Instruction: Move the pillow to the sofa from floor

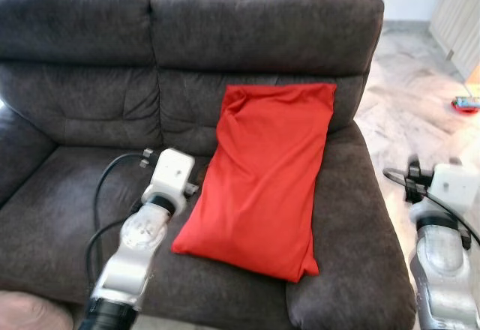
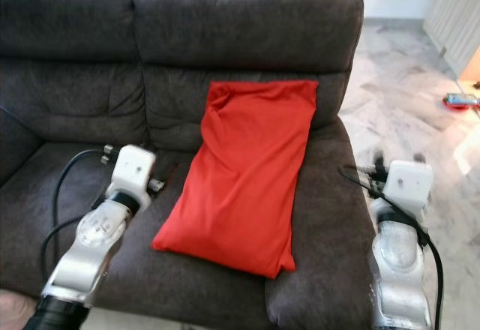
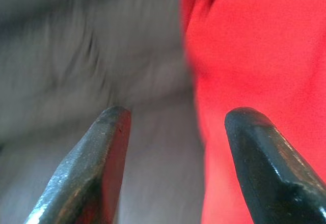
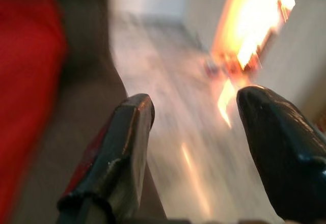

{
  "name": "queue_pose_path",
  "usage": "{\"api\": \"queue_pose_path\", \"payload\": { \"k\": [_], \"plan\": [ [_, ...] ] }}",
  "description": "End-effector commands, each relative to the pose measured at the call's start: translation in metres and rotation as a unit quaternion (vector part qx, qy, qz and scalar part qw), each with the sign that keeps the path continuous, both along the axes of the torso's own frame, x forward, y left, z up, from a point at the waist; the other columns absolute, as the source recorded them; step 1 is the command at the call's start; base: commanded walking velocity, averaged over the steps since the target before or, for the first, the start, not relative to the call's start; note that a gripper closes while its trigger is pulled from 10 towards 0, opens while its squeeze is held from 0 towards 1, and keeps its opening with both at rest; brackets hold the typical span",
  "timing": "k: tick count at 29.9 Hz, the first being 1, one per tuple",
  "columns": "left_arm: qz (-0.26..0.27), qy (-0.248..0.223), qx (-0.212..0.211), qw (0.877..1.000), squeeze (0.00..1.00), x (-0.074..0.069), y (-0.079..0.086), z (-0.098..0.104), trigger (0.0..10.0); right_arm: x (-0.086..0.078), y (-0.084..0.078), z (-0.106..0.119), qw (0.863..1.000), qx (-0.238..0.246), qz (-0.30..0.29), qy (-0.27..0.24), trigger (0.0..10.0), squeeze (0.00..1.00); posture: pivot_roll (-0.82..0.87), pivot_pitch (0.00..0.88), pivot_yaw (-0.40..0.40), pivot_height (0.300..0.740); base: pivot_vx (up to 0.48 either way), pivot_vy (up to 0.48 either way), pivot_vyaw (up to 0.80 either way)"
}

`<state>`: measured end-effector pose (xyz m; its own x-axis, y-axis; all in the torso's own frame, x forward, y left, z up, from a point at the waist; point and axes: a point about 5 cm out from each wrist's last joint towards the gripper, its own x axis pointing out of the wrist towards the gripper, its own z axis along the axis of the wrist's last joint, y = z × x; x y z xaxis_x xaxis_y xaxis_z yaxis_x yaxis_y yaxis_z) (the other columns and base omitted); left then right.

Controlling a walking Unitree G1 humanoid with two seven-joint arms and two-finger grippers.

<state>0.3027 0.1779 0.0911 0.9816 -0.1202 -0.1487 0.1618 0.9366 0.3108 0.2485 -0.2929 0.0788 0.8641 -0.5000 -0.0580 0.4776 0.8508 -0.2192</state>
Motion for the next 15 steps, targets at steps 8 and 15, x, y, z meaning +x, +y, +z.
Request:
{"api": "queue_pose_path", "payload": {
  "k": [8, 15],
  "plan": [
    [0.001, 0.146, 0.034, 0.989, 0.0, -0.024, 0.013, -0.077, 10.0, -0.038, -0.003, -0.085, 0.985, 0.043, -0.02, 0.164, 10.0, 0.0, -0.12, 0.05, 0.055, 0.739, 0.0, 0.0, 0.0],
    [-0.004, 0.202, 0.037, 0.979, 0.0, -0.038, 0.008, -0.106, 10.0, -0.075, -0.004, -0.123, 0.96, 0.067, -0.049, 0.266, 10.0, 0.0, -0.13, 0.028, 0.05, 0.739, 0.0, 0.0, 0.0]
  ]
}}
